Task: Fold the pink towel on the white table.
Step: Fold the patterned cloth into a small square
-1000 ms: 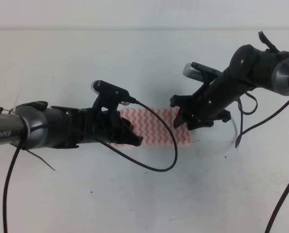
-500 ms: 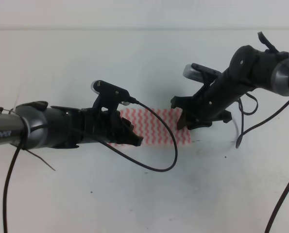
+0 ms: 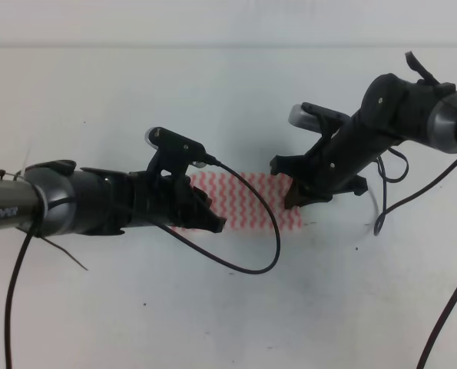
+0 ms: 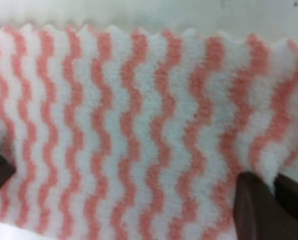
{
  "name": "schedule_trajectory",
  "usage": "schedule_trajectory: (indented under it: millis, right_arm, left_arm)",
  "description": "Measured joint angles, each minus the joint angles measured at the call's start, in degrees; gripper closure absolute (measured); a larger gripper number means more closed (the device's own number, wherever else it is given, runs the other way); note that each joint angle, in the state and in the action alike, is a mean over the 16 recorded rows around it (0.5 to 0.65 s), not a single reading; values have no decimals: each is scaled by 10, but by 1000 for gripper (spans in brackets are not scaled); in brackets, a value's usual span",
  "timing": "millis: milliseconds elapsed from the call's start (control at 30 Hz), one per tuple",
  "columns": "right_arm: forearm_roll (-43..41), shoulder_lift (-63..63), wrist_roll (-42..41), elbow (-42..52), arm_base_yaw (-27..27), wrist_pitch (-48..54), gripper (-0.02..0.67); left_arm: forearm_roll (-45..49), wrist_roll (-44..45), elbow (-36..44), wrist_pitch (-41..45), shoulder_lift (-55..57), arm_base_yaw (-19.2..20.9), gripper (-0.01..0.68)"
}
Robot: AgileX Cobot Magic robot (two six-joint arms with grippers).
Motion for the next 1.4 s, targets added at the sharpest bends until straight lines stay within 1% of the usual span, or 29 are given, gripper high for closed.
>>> schedule_trajectory:
  millis: [500,800,933,1200,1400]
  right_arm:
    - [77,-15,-48,-33,6,7,666]
    - [88,-15,-57,-35,19,2,666]
    - [87,-14,-58,-35,24,-1,666]
    - [85,-12,-58,-35,25,-4,665]
    - [83,-11,-57,-34,25,-6,664]
  left_arm:
    - [1,0,0,30,0,0,584]
    - [2,0,0,53,-5,0,584]
    - [3,0,0,49,-17,0,584]
    - [15,0,7,13,-44,0,586]
    - [23,1,25,-14,-54,0,607]
